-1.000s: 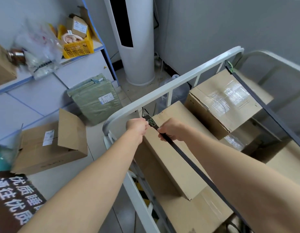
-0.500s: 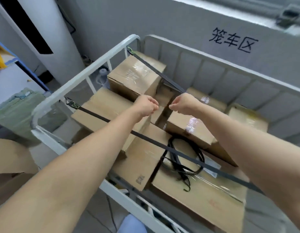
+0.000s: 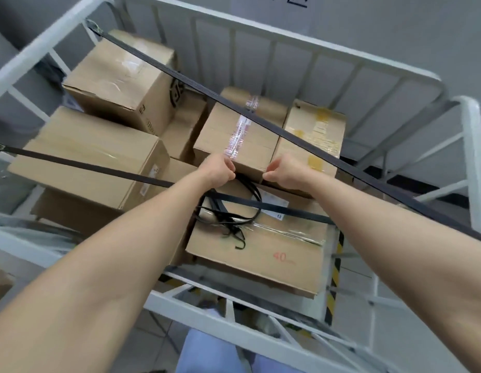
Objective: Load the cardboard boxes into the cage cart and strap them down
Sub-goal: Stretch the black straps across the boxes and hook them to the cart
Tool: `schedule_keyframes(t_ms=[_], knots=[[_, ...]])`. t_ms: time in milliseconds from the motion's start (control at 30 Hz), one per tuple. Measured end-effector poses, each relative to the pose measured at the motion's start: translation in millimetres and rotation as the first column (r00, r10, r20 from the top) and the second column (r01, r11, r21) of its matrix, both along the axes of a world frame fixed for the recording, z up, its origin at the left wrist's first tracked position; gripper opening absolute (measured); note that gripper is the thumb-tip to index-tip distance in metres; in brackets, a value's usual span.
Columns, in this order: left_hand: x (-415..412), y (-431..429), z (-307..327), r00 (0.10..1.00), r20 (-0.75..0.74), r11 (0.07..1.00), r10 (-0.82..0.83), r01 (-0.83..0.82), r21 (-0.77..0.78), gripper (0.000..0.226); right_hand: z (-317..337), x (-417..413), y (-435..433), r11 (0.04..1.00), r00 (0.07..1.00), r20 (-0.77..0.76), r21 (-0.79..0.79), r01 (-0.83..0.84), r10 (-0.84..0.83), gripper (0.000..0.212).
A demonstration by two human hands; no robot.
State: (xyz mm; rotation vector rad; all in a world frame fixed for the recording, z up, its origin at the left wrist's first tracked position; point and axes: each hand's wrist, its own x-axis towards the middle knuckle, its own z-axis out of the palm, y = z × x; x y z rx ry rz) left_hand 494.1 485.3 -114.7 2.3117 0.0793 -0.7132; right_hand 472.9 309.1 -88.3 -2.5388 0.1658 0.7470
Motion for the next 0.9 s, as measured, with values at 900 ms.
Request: schedule_keyframes(t_ms=[900], knots=[[69,-9,-132,0.900,-0.056,0.892,-0.432,0.435,0.119,0.025,-188,46,20,0.937,0.811,-0.549,-0.132,-0.322,0.202,0.038]])
